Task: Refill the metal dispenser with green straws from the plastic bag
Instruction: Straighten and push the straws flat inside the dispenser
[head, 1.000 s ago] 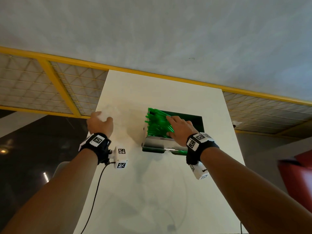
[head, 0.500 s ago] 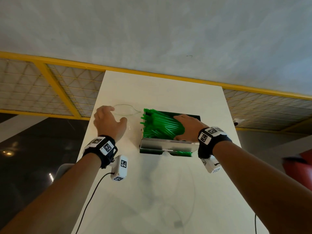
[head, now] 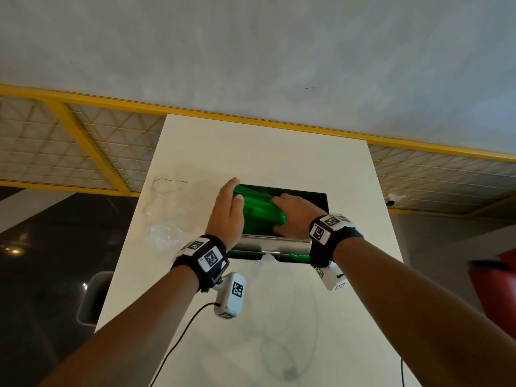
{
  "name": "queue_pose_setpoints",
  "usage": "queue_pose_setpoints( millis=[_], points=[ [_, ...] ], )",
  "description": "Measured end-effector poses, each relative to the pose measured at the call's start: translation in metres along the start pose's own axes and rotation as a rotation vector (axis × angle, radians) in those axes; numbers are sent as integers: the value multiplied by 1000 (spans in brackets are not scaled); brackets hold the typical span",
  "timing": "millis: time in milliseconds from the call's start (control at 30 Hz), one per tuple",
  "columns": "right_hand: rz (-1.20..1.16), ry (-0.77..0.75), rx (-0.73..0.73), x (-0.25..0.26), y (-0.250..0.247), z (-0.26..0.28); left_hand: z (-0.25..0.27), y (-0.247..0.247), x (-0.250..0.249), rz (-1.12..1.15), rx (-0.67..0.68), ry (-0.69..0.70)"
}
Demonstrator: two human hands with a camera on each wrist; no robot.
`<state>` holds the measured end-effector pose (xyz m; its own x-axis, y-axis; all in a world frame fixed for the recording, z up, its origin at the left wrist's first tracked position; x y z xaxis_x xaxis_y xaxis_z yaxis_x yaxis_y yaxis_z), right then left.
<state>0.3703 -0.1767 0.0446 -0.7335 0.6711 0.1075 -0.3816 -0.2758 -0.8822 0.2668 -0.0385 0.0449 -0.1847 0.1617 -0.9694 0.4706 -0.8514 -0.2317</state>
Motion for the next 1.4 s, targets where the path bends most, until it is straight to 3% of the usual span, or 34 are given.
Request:
queue_pose_setpoints(
  millis=[300,500,600,733,867,1067,1233,1400],
  points=[
    [50,-40,-39,12,-6,-4,0,-6,10,-7,-151,73],
    [19,-66,-63,0,-18,6,0,-6,11,113,-208,35],
    [40,-95,-54,-4,-18,8,-1,-4,4,144,-197,25],
    [47,-34,12,-17,-6,8,-5,4,0,-35,-117,79],
    [64,-21,13,-13,6,3,-7,-1,5,-87,-155,87],
    [139,-125,-77,16,-7,-3,-7,-10,2,-15,-234,120],
    [210,-106,-133,21,-24,-2,-12,-14,8,34,-246,53],
    [156,-18,-5,3,-11,-3,-13,-5,5,78,-204,24]
  ],
)
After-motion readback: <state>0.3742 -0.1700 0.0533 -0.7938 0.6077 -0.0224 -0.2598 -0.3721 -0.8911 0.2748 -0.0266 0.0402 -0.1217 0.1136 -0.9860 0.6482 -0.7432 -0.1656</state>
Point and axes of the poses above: each hand's wrist, its own z-axis away from the middle knuckle, its own y-axis out of the palm, x = y × z, the point moved 7 cm from there along -z, towards the middle knuckle, and after that the axes turned 4 degrees about z, right-handed, at the moved point
